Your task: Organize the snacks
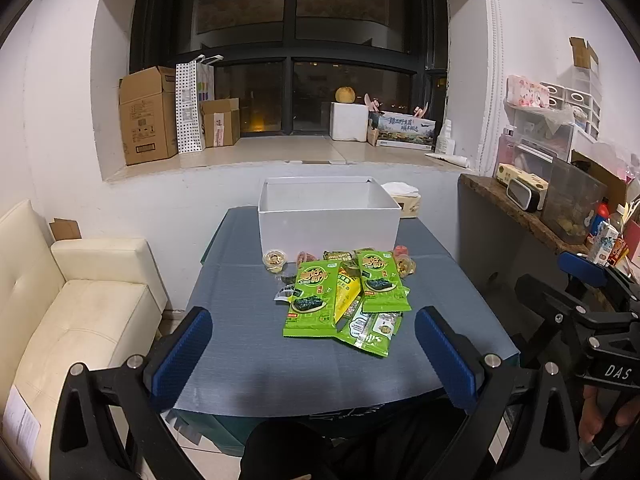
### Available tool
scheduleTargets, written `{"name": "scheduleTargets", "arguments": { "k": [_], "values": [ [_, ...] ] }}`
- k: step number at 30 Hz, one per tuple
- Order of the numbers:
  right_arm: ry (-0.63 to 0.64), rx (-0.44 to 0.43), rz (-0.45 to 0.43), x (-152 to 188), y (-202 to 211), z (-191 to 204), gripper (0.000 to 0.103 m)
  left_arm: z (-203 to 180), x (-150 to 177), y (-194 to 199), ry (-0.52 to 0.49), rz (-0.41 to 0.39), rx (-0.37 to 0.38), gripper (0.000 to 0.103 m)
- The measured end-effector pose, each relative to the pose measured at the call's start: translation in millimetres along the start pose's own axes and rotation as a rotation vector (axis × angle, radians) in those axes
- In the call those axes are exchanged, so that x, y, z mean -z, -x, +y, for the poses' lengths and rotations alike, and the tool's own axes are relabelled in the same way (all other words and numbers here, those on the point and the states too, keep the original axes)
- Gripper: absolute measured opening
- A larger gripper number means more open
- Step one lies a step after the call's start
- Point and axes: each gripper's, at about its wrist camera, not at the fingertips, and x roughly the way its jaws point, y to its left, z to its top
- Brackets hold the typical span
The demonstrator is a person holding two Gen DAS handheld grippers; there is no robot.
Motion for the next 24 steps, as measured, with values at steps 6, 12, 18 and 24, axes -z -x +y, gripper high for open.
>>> {"name": "scheduleTargets", "arguments": {
  "k": [6, 12, 18, 24],
  "values": [
    [0.0, 0.0, -0.001, 0.3, 0.0, 0.9, 0.103, -0.3, -0.1, -0.1, 0.0, 0.0, 0.002, 0.103],
    [-0.002, -0.001, -0.002, 0.1, 0.2, 0.2, 0.103, -0.3, 0.1, -0.6, -0.002, 0.0, 0.004, 0.103],
    [-0.001, -0.003, 0.0, 0.1, 1.8, 1.3, 0.103, 0.4, -0.1, -0.4, -0.002, 0.002, 0.006, 0.103],
    [0.001, -0.003, 0.001, 0.7, 1.8, 0.8, 0.103, 1.2, 0.9, 0.0, -0.002, 0.002, 0.006, 0.103]
  ]
}}
